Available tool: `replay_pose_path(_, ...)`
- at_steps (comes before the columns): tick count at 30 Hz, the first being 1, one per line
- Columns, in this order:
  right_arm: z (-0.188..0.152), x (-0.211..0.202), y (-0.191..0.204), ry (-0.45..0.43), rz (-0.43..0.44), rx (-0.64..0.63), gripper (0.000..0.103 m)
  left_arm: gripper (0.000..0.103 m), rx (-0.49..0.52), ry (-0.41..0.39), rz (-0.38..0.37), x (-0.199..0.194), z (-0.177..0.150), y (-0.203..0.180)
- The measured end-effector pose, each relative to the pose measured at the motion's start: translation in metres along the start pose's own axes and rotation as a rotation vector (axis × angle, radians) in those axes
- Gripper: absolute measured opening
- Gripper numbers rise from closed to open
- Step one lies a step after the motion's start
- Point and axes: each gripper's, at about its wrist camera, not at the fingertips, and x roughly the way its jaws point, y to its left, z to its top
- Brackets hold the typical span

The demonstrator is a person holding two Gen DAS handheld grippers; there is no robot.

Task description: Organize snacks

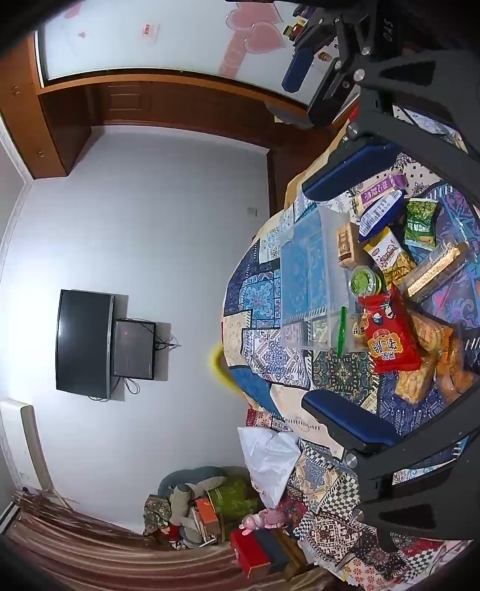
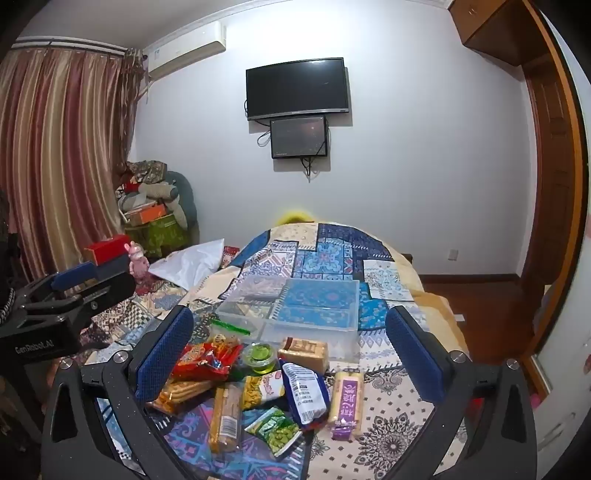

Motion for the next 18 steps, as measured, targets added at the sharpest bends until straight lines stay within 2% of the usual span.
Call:
replay_pose_path(8,0.001,0.001,0.0,0.003,0.005,0.0,0.103,0.103,0.011,-0.002,-0.021,-0.01,0.0,-0.01)
replay_pose_path(10,-0.002,0.002,0.001,0.004,0.002,0.0,0.103,0.103,-0.005,0.01,-0.006,0.003,-0.001,0.002)
replay_pose_path(18,-0.002,0.004,0.0,0.009,-0.002,0.004,0.103,0.103,-0.01,0.019,-0.008,0.006,-0.004,0.005)
